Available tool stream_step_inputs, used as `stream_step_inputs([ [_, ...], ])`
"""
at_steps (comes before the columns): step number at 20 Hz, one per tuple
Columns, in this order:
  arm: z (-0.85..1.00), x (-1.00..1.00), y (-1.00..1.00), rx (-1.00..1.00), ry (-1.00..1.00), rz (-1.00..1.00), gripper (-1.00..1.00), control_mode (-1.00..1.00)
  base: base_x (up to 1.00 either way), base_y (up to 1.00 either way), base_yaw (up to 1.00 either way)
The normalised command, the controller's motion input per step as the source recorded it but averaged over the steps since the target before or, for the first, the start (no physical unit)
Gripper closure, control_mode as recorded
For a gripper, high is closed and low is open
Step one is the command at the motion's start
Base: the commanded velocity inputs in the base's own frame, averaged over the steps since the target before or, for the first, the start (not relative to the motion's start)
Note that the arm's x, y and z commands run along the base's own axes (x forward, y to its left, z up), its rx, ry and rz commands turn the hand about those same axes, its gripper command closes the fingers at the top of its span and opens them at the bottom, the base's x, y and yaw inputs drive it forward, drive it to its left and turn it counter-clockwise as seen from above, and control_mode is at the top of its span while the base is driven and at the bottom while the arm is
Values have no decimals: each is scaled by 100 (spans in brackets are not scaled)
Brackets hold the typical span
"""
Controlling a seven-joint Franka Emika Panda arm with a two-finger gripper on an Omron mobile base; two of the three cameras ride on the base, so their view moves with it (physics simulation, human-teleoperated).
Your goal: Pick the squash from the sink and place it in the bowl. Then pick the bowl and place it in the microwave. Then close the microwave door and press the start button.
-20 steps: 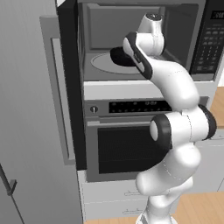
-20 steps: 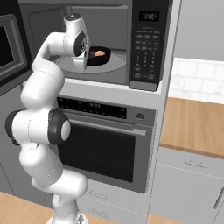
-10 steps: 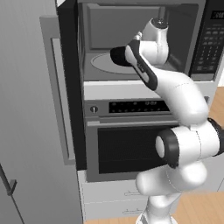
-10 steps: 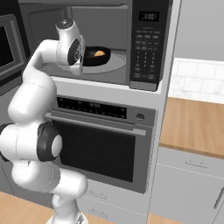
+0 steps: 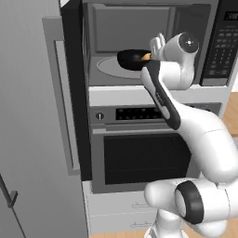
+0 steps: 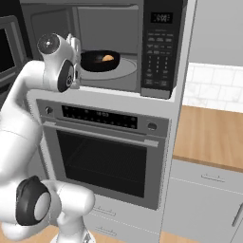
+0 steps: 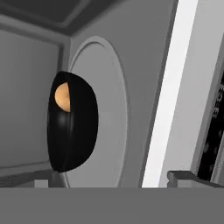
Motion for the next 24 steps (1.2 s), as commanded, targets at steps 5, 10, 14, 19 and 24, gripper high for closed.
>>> stream_step_inputs([
  [5, -18, -85, -13, -1, -8, 0, -100, -100, 0, 0, 0],
  [10, -27, -26, -12, -7, -1, 0, -100, -100, 0, 0, 0],
  [14, 0, -97, -14, -2, -11, 0, -100, -100, 0, 0, 0],
  [19, -33, -81, 0, -10, -2, 0, -100, -100, 0, 0, 0],
  [24, -12, -94, 0, -4, -16, 0, -100, -100, 0, 0, 0],
])
